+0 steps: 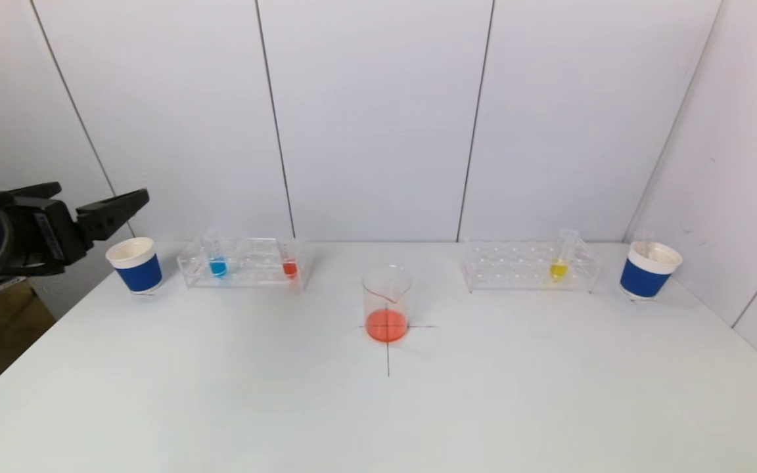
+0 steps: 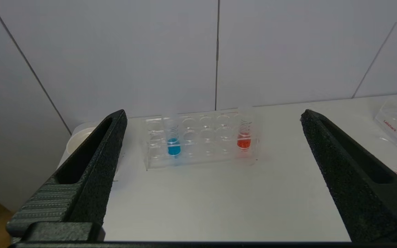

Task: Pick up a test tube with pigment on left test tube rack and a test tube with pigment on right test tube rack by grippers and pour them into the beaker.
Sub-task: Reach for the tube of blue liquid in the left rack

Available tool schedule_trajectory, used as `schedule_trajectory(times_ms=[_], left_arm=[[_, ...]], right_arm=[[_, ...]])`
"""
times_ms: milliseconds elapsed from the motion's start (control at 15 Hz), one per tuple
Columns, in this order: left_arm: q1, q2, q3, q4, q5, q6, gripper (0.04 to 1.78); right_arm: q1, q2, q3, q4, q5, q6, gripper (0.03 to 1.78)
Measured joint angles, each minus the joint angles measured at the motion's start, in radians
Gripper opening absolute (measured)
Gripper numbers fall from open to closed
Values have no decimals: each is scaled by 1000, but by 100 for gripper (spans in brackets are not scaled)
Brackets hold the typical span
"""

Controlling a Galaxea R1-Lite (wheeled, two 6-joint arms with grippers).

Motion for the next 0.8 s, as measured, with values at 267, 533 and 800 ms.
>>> schedule_trajectory(times_ms=[267, 533, 800], left_arm=[[11, 151, 18, -190, -2, 0, 176], [57, 290, 30, -337, -8, 0, 176], [76, 405, 37, -466, -15, 1, 176]], right_arm=[[0, 0, 0, 0, 0, 0, 177], [0, 0, 0, 0, 0, 0, 177], [0, 0, 0, 0, 0, 0, 177]])
